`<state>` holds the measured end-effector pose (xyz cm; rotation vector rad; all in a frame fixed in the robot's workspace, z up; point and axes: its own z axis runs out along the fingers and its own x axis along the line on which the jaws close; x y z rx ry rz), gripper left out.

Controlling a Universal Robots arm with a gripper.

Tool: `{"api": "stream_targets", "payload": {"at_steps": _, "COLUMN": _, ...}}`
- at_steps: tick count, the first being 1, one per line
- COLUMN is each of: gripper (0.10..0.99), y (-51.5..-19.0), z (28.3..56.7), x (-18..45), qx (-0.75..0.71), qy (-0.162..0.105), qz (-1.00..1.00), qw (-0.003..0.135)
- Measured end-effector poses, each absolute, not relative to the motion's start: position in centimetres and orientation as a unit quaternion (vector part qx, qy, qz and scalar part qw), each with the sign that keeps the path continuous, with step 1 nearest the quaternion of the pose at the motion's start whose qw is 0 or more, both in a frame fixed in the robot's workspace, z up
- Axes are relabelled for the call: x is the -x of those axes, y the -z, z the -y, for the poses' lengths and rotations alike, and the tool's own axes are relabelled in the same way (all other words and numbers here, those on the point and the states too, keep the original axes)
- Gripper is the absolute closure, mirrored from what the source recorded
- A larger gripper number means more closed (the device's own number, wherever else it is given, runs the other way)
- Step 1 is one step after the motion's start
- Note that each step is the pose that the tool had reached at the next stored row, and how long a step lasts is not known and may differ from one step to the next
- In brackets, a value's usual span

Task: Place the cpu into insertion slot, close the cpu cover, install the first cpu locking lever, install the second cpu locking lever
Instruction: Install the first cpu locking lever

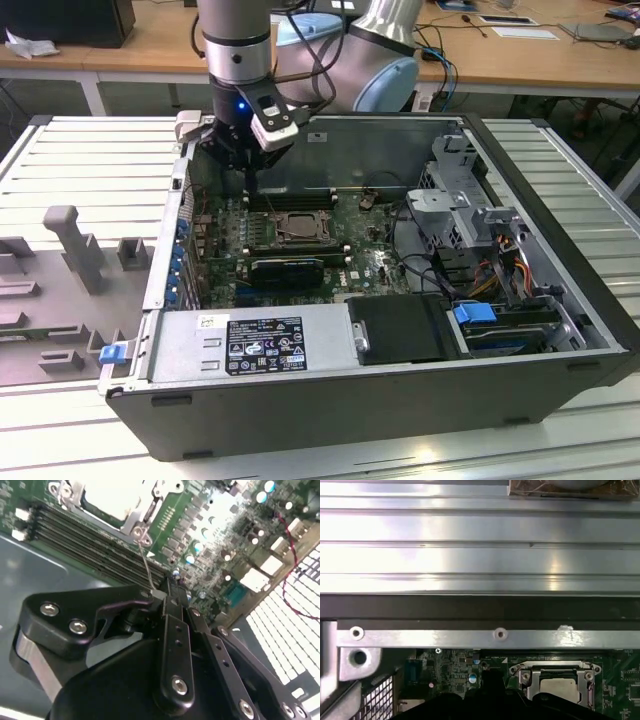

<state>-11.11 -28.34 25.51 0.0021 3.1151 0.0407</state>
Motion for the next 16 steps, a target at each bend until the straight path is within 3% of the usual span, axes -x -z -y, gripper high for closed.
{"api": "stream_targets", "payload": {"at_steps": 16, "gripper": 0.98, "y": -25.5, "z": 28.3, "x": 9.5, "qx": -0.001, "qy": -0.013, "qz": -1.0, "qw": 0.013}}
